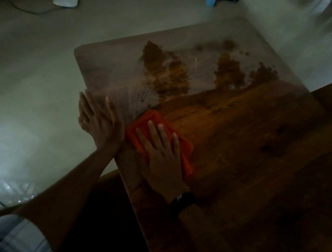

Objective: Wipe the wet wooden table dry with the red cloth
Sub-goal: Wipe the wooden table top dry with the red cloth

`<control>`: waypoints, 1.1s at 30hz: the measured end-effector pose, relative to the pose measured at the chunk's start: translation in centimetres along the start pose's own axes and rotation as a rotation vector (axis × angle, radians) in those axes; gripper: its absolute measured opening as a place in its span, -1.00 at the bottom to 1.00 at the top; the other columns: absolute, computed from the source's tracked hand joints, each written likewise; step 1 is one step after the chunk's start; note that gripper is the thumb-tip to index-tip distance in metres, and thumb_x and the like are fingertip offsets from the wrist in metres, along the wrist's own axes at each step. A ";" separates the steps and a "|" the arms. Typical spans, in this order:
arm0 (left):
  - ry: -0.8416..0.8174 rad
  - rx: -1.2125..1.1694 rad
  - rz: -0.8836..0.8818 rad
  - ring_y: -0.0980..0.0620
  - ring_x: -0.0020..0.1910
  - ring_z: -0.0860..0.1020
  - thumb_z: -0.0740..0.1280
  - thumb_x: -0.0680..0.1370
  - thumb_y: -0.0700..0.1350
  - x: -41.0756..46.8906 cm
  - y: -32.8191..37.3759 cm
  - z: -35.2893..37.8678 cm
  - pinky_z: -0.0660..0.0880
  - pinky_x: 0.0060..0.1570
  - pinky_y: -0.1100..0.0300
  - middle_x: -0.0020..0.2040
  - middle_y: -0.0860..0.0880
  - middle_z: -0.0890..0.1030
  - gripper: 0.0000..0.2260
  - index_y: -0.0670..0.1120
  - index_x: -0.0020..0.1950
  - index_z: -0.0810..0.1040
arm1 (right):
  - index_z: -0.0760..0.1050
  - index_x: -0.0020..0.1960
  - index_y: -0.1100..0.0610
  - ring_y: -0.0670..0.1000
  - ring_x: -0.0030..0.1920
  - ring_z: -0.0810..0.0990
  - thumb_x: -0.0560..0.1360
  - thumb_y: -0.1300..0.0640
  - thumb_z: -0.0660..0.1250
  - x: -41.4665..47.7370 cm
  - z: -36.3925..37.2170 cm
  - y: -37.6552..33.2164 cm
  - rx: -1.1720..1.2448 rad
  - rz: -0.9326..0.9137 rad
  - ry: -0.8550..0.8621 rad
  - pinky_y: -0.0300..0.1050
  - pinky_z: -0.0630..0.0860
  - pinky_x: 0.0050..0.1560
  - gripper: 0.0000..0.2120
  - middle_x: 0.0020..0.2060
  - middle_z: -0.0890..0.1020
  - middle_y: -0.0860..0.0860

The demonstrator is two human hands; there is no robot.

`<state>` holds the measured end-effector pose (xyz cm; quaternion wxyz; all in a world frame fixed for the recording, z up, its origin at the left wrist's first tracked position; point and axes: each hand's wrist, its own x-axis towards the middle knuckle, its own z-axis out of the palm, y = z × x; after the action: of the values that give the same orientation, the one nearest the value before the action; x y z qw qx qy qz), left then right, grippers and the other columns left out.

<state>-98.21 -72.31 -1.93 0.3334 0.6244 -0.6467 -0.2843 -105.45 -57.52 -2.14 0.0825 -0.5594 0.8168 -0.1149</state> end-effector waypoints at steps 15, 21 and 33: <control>-0.213 -0.277 -0.239 -0.07 0.53 0.10 -0.12 0.59 0.30 0.9 0.1 -0.5 0.03 0.50 -0.04 0.57 -0.09 0.08 -0.33 -0.08 0.57 -0.07 | 0.01 0.57 -0.24 0.06 0.59 -0.07 0.62 -0.22 -0.08 2.3 -1.7 3.2 -0.056 0.183 -0.050 0.22 -0.11 0.53 -0.48 0.60 0.00 -0.07; -0.304 -0.607 -0.326 0.02 0.35 0.42 -0.22 0.54 0.36 1.8 -0.9 -3.4 0.36 0.33 -0.06 0.40 -0.01 0.44 -0.29 -0.02 0.45 0.34 | 0.10 0.58 -0.12 0.11 0.59 -0.02 0.59 -0.17 0.05 1.8 1.2 -4.3 -0.015 -0.069 -0.016 0.29 -0.10 0.52 -0.43 0.60 0.06 0.02; -0.341 -0.444 -0.269 0.01 0.41 0.33 -0.26 0.49 0.35 1.6 -0.5 -5.2 0.22 0.39 0.01 0.46 -0.08 0.36 -0.21 -0.08 0.47 0.33 | 0.10 0.57 -0.16 0.09 0.59 -0.04 0.58 -0.18 -0.01 4.7 1.6 -5.0 0.003 -0.094 -0.044 0.28 -0.11 0.52 -0.44 0.60 0.06 -0.01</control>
<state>-93.85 -73.64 0.97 0.3076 0.5595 -0.5271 -0.5608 -102.23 -63.82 -2.29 0.0956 -0.5995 0.7873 -0.1075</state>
